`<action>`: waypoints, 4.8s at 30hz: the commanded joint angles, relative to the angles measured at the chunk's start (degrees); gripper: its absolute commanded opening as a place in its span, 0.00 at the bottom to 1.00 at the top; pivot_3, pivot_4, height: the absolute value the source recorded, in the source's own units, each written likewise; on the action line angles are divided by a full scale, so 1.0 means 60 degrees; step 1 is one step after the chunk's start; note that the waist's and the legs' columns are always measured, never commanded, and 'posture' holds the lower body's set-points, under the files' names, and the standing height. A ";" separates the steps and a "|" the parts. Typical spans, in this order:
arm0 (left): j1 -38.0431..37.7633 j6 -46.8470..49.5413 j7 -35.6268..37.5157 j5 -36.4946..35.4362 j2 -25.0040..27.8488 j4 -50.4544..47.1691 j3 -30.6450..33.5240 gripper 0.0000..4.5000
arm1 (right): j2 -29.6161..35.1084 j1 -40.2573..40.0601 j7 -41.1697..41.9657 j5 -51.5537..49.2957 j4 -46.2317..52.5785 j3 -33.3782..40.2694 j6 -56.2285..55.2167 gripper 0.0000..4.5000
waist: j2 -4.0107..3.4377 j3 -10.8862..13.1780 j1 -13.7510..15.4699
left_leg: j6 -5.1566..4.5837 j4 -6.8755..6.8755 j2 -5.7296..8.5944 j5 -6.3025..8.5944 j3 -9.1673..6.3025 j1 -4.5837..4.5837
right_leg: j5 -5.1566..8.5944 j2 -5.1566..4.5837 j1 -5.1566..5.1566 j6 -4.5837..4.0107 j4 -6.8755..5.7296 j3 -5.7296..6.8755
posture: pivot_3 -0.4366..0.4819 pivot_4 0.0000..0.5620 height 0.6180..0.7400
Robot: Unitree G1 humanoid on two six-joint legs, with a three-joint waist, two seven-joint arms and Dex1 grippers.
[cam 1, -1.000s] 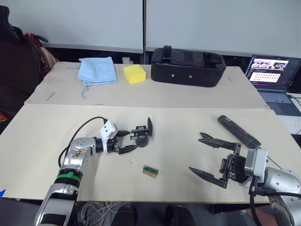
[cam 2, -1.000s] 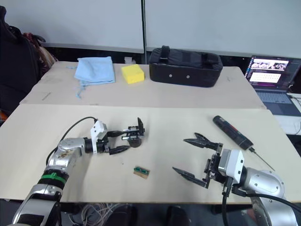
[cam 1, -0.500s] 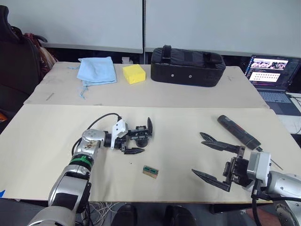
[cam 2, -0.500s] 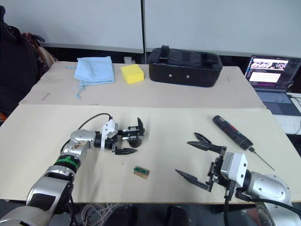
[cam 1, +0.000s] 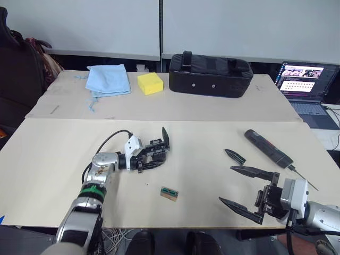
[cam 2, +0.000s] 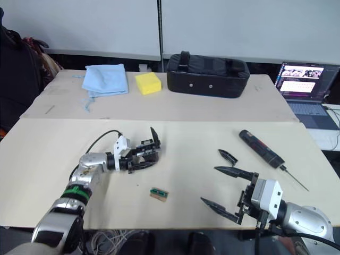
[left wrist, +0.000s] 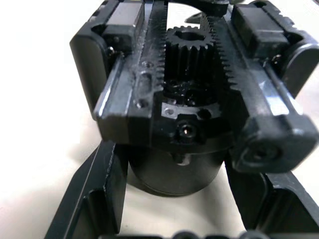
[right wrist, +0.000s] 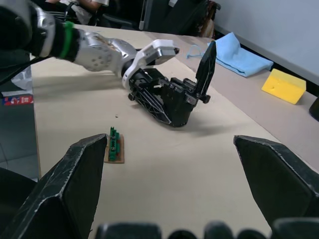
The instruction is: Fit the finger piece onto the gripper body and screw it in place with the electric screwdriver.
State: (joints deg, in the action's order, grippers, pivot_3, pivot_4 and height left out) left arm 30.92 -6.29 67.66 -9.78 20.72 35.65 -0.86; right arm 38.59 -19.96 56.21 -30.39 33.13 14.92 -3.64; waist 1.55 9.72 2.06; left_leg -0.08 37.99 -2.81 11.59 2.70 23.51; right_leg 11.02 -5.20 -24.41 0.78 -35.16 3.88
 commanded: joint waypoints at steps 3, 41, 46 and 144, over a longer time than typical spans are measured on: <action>-0.1507 0.2205 -0.2270 -0.0315 -0.0332 -0.4305 0.0124 0.51 | -0.0121 0.0009 0.0059 0.0055 0.0039 0.0116 -0.0421 1.00 | 0.0001 0.0001 0.0018 | 0.0000 0.0000 -0.0001 0.0000 -0.0001 0.0005 | 0.0000 0.0000 -0.0005 -0.0001 0.0003 -0.0001 | 0.48 0.27 1.00; -0.0022 -0.0603 0.0740 -0.0180 0.1089 -0.0161 -0.1072 1.00 | -0.0308 0.0689 0.0199 0.0284 -0.0393 -0.0367 -0.0468 1.00 | -0.0021 -0.0013 0.0085 | 0.0005 -0.0001 0.0006 0.0003 0.0008 -0.0002 | 0.0017 -0.0001 -0.0002 -0.0028 0.0007 0.0003 | 0.48 0.27 1.00; 0.0966 -0.1742 0.1391 0.0221 0.0631 0.1629 -0.1311 1.00 | -0.0374 0.0616 -0.0036 0.0410 -0.0218 -0.0411 -0.0468 1.00 | -0.0020 -0.0013 0.0107 | 0.0002 -0.0001 0.0013 0.0003 0.0010 0.0008 | 0.0015 -0.0003 -0.0002 -0.0024 0.0015 0.0004 | 0.48 0.27 1.00; -0.1915 0.3320 0.1150 -0.4162 0.3478 -0.6547 0.1735 1.00 | 0.4059 0.4635 -0.2987 -0.1828 -0.1940 -0.0200 0.9234 1.00 | -0.0027 -0.0021 -0.0233 | 0.0004 -0.0001 0.0001 0.0004 0.0043 0.0047 | 0.0006 0.0006 -0.0095 -0.0043 -0.0014 -0.0049 | 0.48 0.27 1.00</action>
State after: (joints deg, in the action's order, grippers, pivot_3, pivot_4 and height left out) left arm 18.64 13.02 75.71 -33.85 41.84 -1.64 9.55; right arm 61.38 4.49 36.74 -39.82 23.62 16.35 46.83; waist 1.38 9.60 0.66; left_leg -0.06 37.98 -2.81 11.61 2.96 23.81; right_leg 11.06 -5.14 -25.00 0.52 -35.25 3.58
